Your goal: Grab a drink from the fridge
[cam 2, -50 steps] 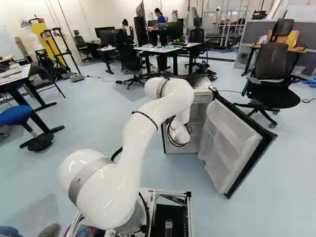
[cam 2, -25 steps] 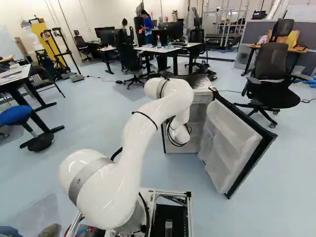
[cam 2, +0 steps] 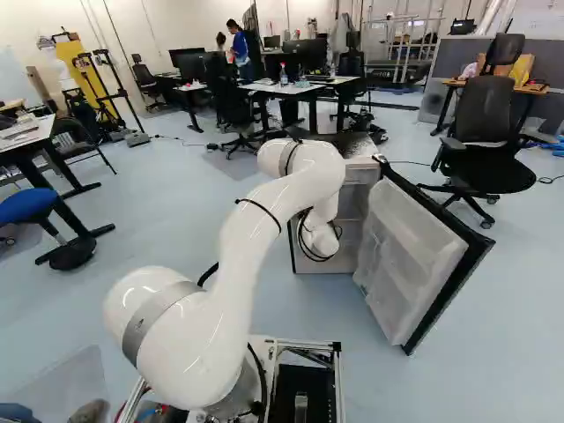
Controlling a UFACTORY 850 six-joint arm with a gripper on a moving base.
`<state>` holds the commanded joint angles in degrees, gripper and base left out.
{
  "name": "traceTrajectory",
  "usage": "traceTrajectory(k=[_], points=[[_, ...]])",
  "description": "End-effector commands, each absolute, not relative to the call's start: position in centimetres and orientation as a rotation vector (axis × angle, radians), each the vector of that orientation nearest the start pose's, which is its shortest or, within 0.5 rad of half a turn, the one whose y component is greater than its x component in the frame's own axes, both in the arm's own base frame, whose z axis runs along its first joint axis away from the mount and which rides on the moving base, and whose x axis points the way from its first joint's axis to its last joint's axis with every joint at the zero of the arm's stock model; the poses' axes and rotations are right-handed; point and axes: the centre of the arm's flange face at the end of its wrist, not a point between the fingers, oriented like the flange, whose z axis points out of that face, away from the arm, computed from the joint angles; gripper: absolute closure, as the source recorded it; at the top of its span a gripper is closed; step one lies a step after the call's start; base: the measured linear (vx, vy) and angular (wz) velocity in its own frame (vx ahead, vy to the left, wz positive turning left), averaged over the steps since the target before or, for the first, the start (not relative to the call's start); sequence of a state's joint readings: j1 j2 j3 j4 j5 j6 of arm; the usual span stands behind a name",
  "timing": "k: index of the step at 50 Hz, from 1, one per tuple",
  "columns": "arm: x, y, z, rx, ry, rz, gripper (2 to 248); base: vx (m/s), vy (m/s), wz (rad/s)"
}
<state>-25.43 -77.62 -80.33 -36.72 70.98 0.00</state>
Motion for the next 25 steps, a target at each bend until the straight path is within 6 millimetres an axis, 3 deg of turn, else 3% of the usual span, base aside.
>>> traceTrajectory(k=[19,20,24,25], points=[[58.21,-22.05,0.31,-2.435,-0.266,-1.812,60,0.0,0.0,0.0],[58.21,-22.05,0.31,-2.435,-0.266,-1.812,71,0.0,0.0,0.0],[58.21,-22.05,0.31,-2.435,-0.266,-1.812,71,0.0,0.0,0.0],[58.21,-22.05,0.31,-2.435,-0.266,-1.812,84,0.0,0.0,0.0]])
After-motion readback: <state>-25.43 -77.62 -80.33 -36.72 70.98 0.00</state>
